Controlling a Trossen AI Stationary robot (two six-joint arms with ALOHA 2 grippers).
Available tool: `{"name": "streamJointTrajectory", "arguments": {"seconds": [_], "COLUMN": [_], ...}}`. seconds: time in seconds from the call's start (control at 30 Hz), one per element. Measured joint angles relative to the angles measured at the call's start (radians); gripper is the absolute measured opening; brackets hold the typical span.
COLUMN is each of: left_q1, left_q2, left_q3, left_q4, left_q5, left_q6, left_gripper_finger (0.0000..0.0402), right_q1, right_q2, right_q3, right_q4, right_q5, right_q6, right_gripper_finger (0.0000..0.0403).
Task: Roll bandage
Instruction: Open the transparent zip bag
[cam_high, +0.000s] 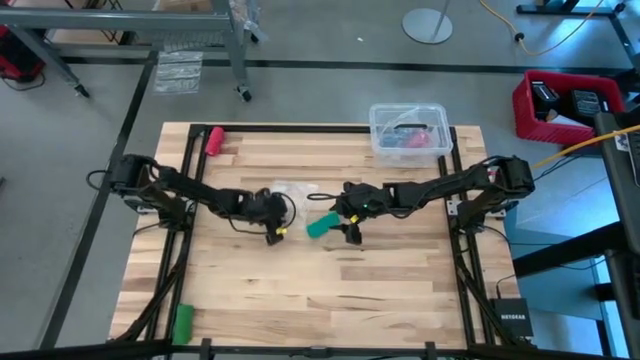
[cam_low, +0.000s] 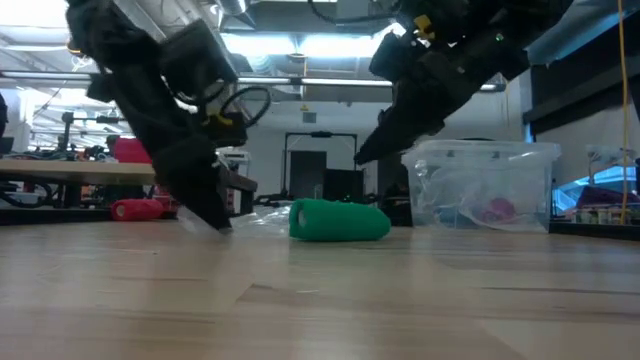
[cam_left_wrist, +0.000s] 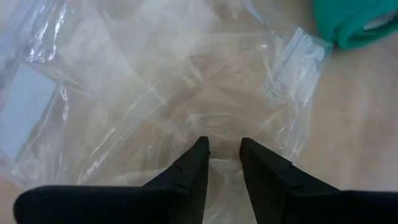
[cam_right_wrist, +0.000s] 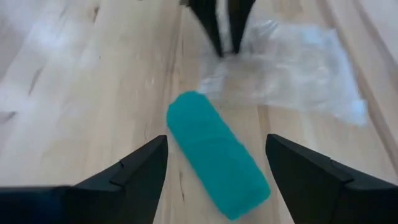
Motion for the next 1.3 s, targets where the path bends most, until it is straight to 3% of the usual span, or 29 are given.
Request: {"name": "streamJointTrajectory", "arguments": {"seconds": [0.23, 0.4, 0.73, 0.97, 1.3], "left_q1": [-0.147, -0.21, -0.221, -0.221, -0.221], "left_q2": [0.003, 0.035, 0.058, 0.058, 0.058], "left_q3": [-0.005, -0.003, -0.005, -0.005, -0.005], "left_q4": [0.096, 0.097, 0.152, 0.162, 0.167], "left_q5": [0.005, -0.122, -0.188, -0.191, -0.191], "left_q6": [-0.116, -0.157, -0.133, -0.106, -0.109], "left_gripper_finger": [0.0088, 0.0088, 0.0088, 0.0088, 0.0088], "right_q1": [0.0, -0.016, -0.14, -0.141, -0.15], "right_q2": [0.027, 0.075, 0.172, 0.279, 0.361], "right_q3": [0.001, 0.0, 0.001, 0.001, 0.074], "right_q4": [0.149, 0.156, 0.199, 0.317, 0.366], "right_q5": [0.059, 0.139, 0.027, -0.079, -0.064], "right_q6": [0.046, 0.247, 0.538, 0.575, 0.598], "right_gripper_finger": [0.0276, 0.0276, 0.0275, 0.0275, 0.0275]}}
